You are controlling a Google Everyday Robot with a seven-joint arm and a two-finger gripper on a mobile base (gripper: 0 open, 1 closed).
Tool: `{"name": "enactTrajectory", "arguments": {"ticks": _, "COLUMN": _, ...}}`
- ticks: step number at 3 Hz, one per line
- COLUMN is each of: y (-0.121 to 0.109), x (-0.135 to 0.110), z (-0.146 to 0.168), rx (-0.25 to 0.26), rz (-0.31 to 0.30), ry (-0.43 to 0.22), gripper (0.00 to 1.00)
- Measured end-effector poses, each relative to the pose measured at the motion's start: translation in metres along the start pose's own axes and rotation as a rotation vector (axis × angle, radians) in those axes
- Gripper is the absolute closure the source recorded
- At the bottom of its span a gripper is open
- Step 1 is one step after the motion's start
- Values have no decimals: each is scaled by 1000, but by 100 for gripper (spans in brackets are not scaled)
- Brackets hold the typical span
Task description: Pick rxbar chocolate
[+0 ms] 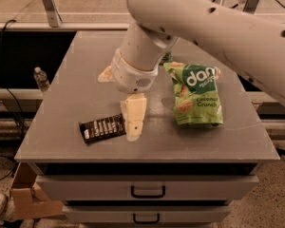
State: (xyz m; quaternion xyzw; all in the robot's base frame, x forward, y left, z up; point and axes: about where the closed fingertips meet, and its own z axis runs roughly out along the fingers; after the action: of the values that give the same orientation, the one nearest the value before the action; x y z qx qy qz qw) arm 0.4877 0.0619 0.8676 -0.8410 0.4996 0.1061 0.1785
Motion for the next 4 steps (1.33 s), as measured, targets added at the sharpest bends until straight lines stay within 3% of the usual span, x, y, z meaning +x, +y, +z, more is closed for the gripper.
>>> {"name": "enactTrajectory", "arguments": {"ticks": 3, "y": 3, "x": -6, "z": 43, "rx": 16, "rz": 33, "ry": -38, "gripper": 0}}
{"name": "enactTrajectory", "arguments": {"ticks": 4, "y": 2, "x": -5, "z": 45, "rx": 26, "rz": 39, "ry": -44, "gripper": 17}}
